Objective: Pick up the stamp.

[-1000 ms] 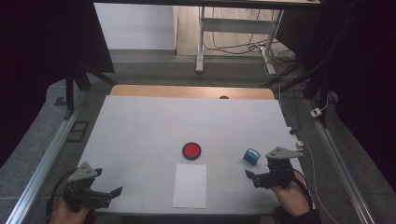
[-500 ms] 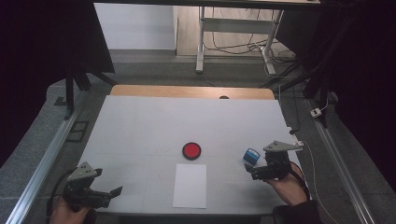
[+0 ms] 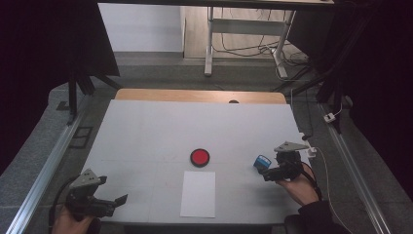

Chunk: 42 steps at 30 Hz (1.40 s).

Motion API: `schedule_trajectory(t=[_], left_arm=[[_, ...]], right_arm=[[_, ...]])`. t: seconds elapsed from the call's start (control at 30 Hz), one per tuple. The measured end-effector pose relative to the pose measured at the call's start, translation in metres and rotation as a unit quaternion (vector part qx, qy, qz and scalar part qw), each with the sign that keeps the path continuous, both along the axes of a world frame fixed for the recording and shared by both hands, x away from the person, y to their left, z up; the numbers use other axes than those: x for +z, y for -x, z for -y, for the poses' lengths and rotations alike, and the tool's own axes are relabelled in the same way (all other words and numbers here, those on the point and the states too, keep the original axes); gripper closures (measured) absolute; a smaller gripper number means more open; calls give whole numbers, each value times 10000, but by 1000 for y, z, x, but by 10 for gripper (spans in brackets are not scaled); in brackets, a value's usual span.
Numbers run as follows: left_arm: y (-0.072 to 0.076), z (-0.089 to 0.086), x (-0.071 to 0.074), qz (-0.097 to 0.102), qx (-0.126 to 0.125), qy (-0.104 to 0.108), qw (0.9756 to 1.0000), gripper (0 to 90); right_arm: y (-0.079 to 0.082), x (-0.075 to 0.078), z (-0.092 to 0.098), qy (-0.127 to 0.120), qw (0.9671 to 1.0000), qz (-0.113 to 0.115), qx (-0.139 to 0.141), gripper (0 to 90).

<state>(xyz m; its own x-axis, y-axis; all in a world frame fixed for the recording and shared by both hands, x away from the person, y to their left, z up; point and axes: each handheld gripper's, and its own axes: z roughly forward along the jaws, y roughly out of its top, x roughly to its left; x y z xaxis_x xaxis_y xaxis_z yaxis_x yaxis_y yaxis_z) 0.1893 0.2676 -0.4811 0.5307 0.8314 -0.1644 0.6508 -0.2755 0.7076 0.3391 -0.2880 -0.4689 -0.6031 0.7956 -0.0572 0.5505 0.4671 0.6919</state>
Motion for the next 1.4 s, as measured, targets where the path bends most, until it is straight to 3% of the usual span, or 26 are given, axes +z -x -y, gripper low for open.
schedule_trajectory(t=[0.5, 0.93, 1.23, 1.4], left_arm=[[-1, 0, 0, -33, -28, -1, 10000, 0], [-1, 1, 0, -43, -49, -13, 10000, 0], [-1, 1, -1, -47, -56, -23, 10000, 0], [-1, 1, -1, -52, -65, -24, 10000, 0]], right_arm=[[-21, -11, 0, 213, 9992, -284, 172, 16], [-25, -5, 2, 150, 9962, -458, 728, 452], [-27, -5, 4, 170, 9944, -497, 921, 667], [-27, -5, 5, 152, 9943, -539, 907, 699]])
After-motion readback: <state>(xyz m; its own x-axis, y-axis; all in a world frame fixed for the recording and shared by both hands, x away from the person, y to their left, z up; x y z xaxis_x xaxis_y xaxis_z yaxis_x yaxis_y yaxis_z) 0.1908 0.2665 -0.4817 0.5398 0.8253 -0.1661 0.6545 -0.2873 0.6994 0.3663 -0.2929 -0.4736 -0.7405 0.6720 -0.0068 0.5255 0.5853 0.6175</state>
